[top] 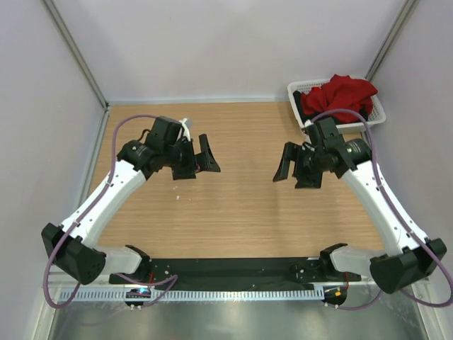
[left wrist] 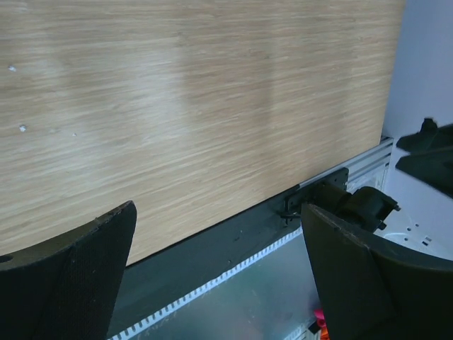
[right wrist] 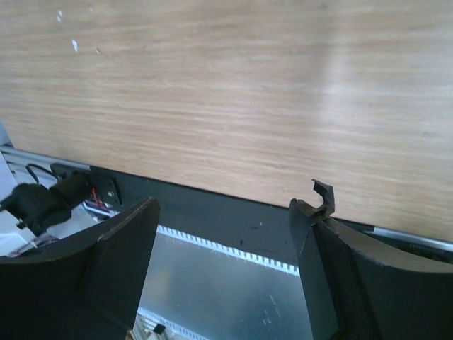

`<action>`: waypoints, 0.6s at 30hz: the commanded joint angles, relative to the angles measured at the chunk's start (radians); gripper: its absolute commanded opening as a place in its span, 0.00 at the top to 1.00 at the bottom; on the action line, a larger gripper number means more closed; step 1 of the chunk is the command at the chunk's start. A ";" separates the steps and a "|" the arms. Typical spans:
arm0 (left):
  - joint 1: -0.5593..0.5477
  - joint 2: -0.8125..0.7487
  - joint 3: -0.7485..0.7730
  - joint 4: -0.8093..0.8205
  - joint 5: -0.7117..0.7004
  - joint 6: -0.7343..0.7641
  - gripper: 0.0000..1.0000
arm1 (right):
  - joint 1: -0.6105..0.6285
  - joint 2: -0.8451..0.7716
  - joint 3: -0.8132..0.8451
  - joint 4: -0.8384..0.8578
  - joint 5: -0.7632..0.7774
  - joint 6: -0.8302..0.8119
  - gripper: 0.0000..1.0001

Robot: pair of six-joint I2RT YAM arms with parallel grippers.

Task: Fold and stack the t-shirts
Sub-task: Grab the tshirt from the pile

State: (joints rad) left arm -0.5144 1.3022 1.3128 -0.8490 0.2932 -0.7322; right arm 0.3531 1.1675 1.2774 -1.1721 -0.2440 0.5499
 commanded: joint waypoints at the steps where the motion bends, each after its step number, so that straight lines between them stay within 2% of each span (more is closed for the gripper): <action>1: 0.016 0.015 0.094 -0.027 0.009 0.086 0.00 | -0.011 0.105 0.164 0.087 0.090 0.008 0.17; 3: 0.031 0.022 0.108 -0.062 0.003 0.115 0.00 | -0.040 0.188 0.229 0.132 0.109 0.019 0.11; 5: 0.045 0.016 0.105 -0.070 0.015 0.142 0.00 | -0.109 0.250 0.315 0.164 0.114 0.062 0.12; 7: 0.065 -0.001 0.095 -0.074 0.021 0.175 0.00 | -0.161 0.325 0.370 0.225 0.117 0.096 0.15; 11: 0.074 -0.056 0.072 -0.104 -0.029 0.241 0.00 | -0.276 0.391 0.411 0.345 0.216 0.111 0.23; 15: 0.076 -0.113 0.008 -0.064 -0.037 0.310 0.00 | -0.379 0.438 0.415 0.474 0.424 0.073 0.29; 18: 0.091 -0.147 -0.050 -0.044 -0.034 0.332 0.00 | -0.462 0.506 0.438 0.522 0.430 0.064 0.34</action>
State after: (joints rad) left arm -0.4400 1.1976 1.3037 -0.9184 0.2615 -0.4728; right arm -0.0368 1.6409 1.6543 -0.7803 0.0734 0.6315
